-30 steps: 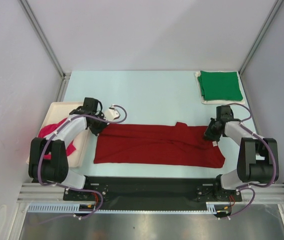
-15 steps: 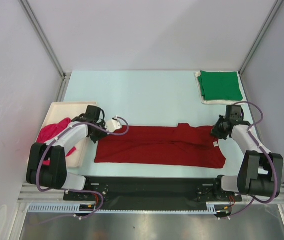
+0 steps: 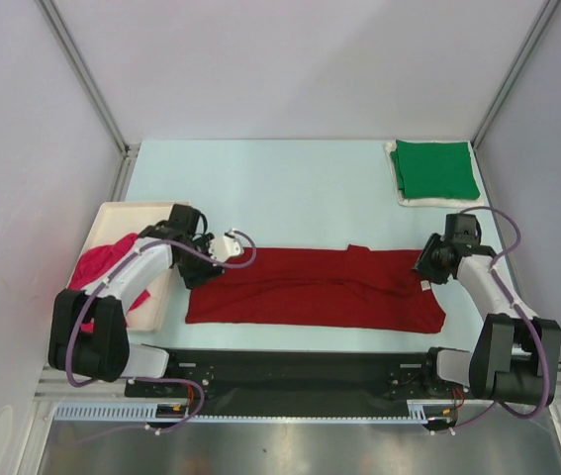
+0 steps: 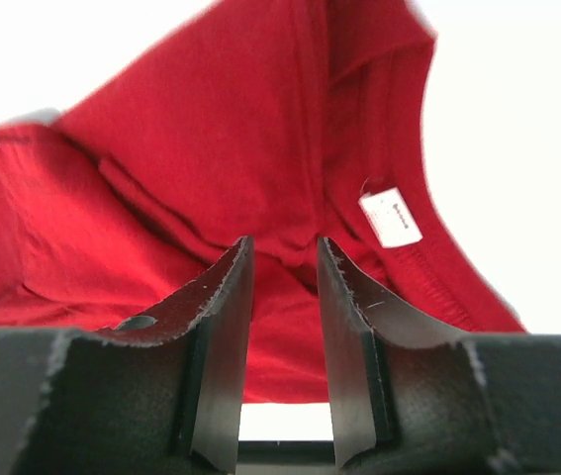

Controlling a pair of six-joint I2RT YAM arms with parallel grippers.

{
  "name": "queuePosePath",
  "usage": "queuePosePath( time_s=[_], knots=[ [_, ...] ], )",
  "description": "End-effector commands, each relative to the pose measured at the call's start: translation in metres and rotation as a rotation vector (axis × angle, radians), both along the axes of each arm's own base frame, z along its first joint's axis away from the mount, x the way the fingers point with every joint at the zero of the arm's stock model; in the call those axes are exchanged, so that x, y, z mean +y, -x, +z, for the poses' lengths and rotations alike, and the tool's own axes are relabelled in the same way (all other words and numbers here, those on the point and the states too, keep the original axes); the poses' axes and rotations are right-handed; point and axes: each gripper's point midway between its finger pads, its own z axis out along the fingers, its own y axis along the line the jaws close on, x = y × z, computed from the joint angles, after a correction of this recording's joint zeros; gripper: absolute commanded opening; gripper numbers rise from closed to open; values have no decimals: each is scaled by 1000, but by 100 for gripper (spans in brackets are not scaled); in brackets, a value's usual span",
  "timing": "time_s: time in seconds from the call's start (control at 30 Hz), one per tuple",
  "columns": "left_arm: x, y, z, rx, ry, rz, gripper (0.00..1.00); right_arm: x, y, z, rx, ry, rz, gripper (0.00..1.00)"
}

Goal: Fold and stack the t-shirts
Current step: Fold the tshirt

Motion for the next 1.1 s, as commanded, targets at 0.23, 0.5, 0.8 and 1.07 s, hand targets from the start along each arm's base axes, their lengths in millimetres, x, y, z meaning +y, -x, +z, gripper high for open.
queuePosePath(
  time_s=[0.23, 0.5, 0.8, 1.07],
  knots=[
    [-148, -54, 125, -104, 476, -48, 71, 17, 13, -26, 63, -36, 24, 39],
    [-300, -23, 73, -60, 365, -270, 59, 22, 16, -37, 64, -78, 25, 33],
    [-353, -8, 20, -68, 288, -359, 36, 16, 19, -33, 49, -79, 8, 1],
    [-345, 27, -4, 37, 279, -428, 0, 3, 18, -15, 2, -73, -51, 0]
  ],
)
